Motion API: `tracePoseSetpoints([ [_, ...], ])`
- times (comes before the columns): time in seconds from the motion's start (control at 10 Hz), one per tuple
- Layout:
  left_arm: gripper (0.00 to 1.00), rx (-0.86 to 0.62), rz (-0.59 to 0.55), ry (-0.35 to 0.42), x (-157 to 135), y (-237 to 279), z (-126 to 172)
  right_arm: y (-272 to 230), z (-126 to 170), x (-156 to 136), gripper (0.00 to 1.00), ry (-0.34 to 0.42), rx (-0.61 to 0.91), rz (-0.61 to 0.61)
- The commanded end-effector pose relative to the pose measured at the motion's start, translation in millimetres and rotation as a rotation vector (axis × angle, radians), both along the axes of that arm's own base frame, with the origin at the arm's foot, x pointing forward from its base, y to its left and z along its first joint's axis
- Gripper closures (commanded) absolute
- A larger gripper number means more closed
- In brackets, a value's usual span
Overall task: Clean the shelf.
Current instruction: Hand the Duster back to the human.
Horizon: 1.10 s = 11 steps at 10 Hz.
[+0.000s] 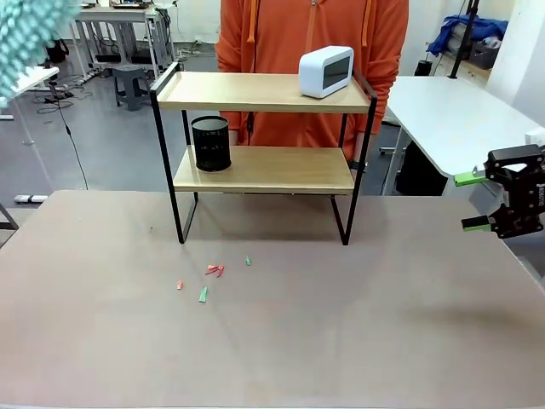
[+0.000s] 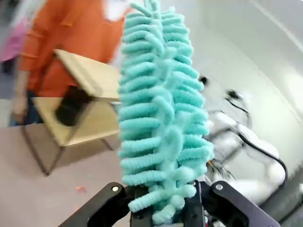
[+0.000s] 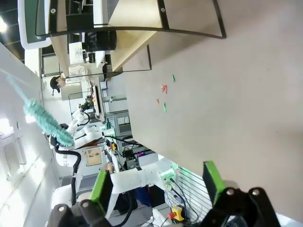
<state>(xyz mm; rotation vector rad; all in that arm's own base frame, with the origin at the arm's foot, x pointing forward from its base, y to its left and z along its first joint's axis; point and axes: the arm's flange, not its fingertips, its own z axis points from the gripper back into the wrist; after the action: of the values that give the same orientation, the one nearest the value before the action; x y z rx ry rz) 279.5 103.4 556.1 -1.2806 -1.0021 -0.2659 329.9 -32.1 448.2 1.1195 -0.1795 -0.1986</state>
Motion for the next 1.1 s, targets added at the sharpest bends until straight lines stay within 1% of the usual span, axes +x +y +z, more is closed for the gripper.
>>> tracePoseSetpoints([
  [0.0,1.00,-0.119,0.391,0.324,7,-12,-28,1,0,-1,0.00,0.013,-0.003,-0.001],
  [0.1,1.00,-0.104,0.383,0.446,18,-9,-44,1,0,-1,0.00,0.013,-0.003,-0.001],
  [0.2,1.00,-0.101,0.313,0.565,37,-6,-61,1,0,-1,0.00,0.013,-0.003,-0.001],
  [0.3,1.00,-0.083,0.288,0.632,44,-7,-72,1,0,-1,0.00,0.013,-0.003,-0.001],
  [0.4,1.00,-0.063,0.262,0.728,58,-5,-88,1,0,-1,0.00,0.013,-0.003,-0.001],
  [0.5,1.00,-0.084,0.246,0.729,64,-1,-91,1,0,-1,0.00,0.013,-0.003,-0.001],
  [0.6,1.00,-0.093,0.238,0.700,66,-2,-92,1,0,-1,0.00,0.013,-0.003,-0.001],
  [0.7,1.00,-0.059,0.260,0.717,73,-5,-96,1,0,-1,0.00,0.013,-0.003,-0.001],
  [1.0,1.00,-0.059,0.260,0.717,73,-5,-96,1,0,-1,0.00,0.013,-0.003,-0.001],
])
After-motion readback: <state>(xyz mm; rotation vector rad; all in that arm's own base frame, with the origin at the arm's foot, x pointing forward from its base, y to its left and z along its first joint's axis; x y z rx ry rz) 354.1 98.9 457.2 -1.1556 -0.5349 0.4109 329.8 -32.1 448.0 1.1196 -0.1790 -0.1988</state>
